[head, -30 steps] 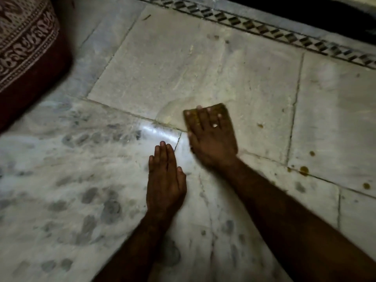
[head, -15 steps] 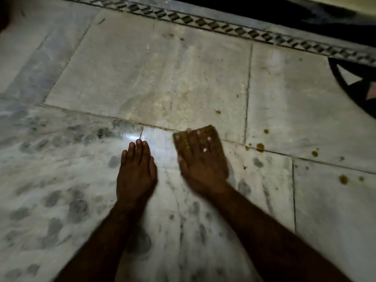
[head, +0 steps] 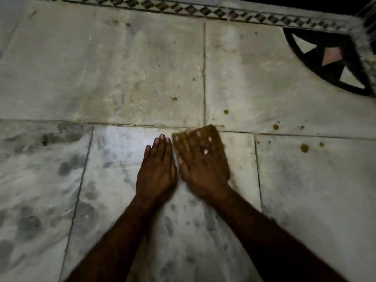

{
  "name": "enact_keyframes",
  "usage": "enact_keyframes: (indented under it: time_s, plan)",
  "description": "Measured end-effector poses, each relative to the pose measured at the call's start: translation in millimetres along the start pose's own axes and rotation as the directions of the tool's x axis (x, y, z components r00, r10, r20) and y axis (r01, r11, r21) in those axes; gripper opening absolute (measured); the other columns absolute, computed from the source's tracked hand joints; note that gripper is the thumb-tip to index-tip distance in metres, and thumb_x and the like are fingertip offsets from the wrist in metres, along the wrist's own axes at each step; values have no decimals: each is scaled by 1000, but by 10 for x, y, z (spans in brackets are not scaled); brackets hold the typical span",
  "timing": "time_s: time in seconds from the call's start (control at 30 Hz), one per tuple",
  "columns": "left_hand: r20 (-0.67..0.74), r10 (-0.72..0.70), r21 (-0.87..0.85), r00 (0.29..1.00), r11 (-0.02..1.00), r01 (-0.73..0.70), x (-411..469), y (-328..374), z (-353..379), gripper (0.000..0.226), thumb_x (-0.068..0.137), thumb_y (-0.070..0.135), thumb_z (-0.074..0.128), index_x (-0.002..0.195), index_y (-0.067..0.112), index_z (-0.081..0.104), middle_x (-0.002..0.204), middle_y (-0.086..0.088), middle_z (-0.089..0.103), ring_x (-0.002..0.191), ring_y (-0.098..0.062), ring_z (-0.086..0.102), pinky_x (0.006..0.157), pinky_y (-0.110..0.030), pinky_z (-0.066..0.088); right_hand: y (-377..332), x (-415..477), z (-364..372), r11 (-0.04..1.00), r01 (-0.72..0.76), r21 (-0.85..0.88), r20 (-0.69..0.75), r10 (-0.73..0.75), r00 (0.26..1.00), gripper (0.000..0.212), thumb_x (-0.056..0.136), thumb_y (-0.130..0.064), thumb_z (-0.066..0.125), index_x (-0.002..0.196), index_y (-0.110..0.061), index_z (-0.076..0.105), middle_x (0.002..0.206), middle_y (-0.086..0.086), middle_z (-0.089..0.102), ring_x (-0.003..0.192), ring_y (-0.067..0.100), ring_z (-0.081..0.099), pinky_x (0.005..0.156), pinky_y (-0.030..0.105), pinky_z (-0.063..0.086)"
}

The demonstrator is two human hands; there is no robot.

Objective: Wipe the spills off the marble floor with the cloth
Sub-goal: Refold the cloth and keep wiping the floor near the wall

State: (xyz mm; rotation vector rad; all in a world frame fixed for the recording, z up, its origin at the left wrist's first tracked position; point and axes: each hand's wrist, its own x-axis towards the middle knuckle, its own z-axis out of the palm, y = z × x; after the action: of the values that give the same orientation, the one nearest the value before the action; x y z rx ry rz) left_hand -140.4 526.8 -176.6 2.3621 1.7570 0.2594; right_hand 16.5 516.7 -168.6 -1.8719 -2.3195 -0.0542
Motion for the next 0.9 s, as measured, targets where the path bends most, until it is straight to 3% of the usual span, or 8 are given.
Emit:
enact_keyframes:
  time_s: [0.1,0.3,0.43,0.57,0.67,0.77,0.83,0.9]
  plan:
    - [12,52,39,999,998,-52,-38,8,-19,59,98,26,33,150,-2,38,158,-21,36,148,-32,32,123,-39,8,307,-705,-199,994,100,-34,21,-100,995,58,108,-37,41,164,-26,28,171,6,28,159,29,23,124,57,28]
    - [49,49,58,998,997,-51,-12,44,-18,60,102,31,27,153,1,33,162,-18,30,152,-28,25,125,-43,14,816,-129,-181,946,-316,-75,-53,313,948,56,109,-38,35,164,-26,28,168,11,34,153,37,34,124,60,24]
    - [55,48,51,997,997,-51,1,48,-36,60,101,30,27,153,1,34,161,-17,30,151,-28,26,124,-41,15,382,217,-30,988,-153,-10,-96,151,984,57,106,-34,45,161,-23,36,166,12,36,154,36,33,124,59,26]
    - [54,15,15,998,1000,-15,30,92,-46,60,100,30,27,151,-1,36,160,-19,32,149,-31,30,123,-36,6,441,-749,-227,993,115,-12,-35,-115,993,60,106,-34,49,163,-26,31,169,6,31,158,29,26,123,57,31]
    - [45,20,47,999,999,-22,11,123,19,60,100,28,29,152,-3,33,160,-22,30,150,-33,28,124,-43,13,1040,-1019,-324,991,-74,-115,-110,61,992,60,103,-30,54,160,-19,38,164,15,39,153,39,35,118,64,34]
    - [30,36,69,999,997,-38,14,150,74,61,99,26,31,153,-4,30,161,-23,28,151,-34,25,124,-45,13,1320,-420,-276,911,-375,-172,-117,359,926,56,110,-36,36,164,-22,28,164,16,39,150,43,39,122,63,25]
    - [11,31,83,999,996,-32,17,149,109,63,98,26,33,152,-5,30,160,-25,28,150,-36,26,124,-41,5,1102,-73,-184,916,-370,-157,-194,338,921,56,107,-32,44,161,-19,35,159,19,46,146,46,44,120,66,26]
    - [0,34,70,999,997,-34,55,241,119,62,98,26,33,151,-6,31,159,-26,29,149,-37,27,124,-39,0,807,-153,-156,966,-196,-168,-227,156,961,56,105,-30,50,159,-15,41,158,21,47,147,46,42,121,67,26]
